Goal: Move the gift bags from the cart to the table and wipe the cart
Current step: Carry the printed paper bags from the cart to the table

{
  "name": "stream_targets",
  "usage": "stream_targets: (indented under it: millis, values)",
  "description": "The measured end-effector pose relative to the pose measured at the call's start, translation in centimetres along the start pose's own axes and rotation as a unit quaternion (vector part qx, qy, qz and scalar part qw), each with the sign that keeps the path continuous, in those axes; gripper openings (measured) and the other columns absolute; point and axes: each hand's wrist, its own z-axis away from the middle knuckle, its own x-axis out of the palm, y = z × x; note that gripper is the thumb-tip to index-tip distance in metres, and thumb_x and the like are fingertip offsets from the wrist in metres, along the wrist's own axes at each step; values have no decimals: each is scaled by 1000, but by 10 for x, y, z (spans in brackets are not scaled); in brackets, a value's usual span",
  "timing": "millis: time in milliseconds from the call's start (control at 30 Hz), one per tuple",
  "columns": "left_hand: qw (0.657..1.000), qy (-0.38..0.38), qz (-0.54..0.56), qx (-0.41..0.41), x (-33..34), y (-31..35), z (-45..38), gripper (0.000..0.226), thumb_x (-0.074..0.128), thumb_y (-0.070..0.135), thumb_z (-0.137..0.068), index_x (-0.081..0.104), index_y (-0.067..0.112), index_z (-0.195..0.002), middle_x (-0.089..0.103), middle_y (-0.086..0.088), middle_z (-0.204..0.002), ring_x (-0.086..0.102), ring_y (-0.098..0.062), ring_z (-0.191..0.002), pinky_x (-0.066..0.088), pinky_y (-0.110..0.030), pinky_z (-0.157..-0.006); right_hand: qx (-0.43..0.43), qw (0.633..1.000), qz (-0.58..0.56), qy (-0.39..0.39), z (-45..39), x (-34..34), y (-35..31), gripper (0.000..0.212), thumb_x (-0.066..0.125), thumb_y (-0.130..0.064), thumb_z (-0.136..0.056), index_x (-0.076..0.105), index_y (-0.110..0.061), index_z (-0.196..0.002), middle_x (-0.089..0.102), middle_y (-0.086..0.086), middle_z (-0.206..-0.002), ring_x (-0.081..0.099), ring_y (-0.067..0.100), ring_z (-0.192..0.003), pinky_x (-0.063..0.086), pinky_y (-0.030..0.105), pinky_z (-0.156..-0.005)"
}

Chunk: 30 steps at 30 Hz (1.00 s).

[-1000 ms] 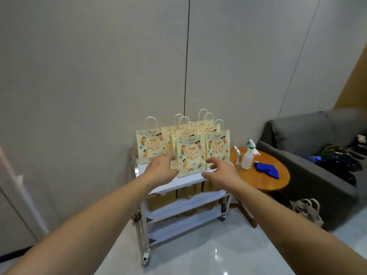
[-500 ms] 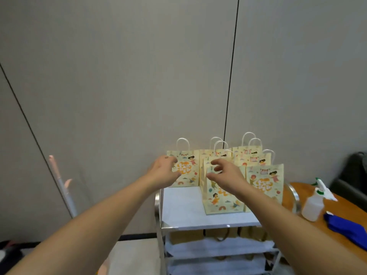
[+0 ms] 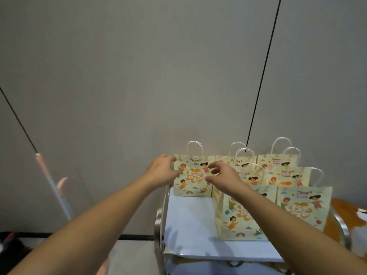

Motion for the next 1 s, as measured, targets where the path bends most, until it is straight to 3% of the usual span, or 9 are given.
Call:
stream_targets:
  millis: [200,300,333,433,500,600,667,867,1000]
  values:
    - [996,-25,77,-33,18,-27,-88,59,72,38,-90,52,20,-143,53,-4,-143,52,-22,-129,43,-32,-99,24,998,59,-9,-104,17,-15,58,76,-27,-86,52,-21,-139,62,6,-126,67,23,-99,59,42,-88]
    - [992,-31,110,-47,18,-44,-124,59,72,36,-91,52,18,-144,53,-3,-145,52,-22,-130,42,-29,-97,18,996,88,-6,-153,23,-28,62,72,-20,-89,46,-20,-145,58,7,-130,68,23,-92,62,40,-78]
    - [992,-33,114,-50,19,-49,-133,60,72,37,-91,52,18,-144,53,-3,-146,51,-22,-132,43,-32,-103,9,993,121,-1,-166,24,-30,61,70,-17,-89,46,-19,-146,56,8,-133,66,23,-95,62,38,-78]
    - [988,-37,131,-75,28,-66,-160,61,75,39,-89,53,20,-142,53,-3,-147,50,-23,-135,41,-37,-110,-11,976,219,4,-212,34,-36,64,64,-10,-87,44,-17,-147,51,9,-143,51,29,-127,50,41,-102]
    - [984,-48,143,-91,35,-75,-171,61,75,40,-88,53,22,-142,54,-4,-146,51,-24,-134,43,-38,-110,-1,973,230,-8,-234,44,-36,61,67,-11,-86,46,-15,-144,54,9,-139,51,29,-128,48,41,-104]
    - [982,-68,145,-99,46,-87,-185,61,73,40,-90,52,21,-143,52,-5,-147,49,-25,-135,42,-38,-110,28,973,224,-42,-254,59,-36,28,71,-16,-86,67,-7,-112,69,12,-107,66,28,-101,58,43,-87]
    - [981,-75,142,-104,51,-93,-192,61,73,40,-90,52,21,-143,52,-6,-147,50,-26,-134,42,-38,-110,38,981,185,-51,-258,63,-36,9,72,-13,-82,68,-7,-87,71,14,-87,70,30,-82,61,46,-74]
    - [974,-71,191,-98,52,-80,-216,68,85,35,-78,55,19,-137,59,-4,-133,58,-26,-123,49,-38,-104,-24,987,157,11,-257,40,-73,13,65,-5,-77,62,-10,-65,62,7,-67,60,24,-66,46,31,-53]
    - [966,-19,251,-67,35,-52,-226,41,90,24,-68,59,27,-94,66,8,-98,66,-18,-97,58,-40,-86,-69,985,150,46,-239,3,-104,15,61,-4,-76,60,-8,-63,56,7,-63,53,22,-61,40,28,-51]
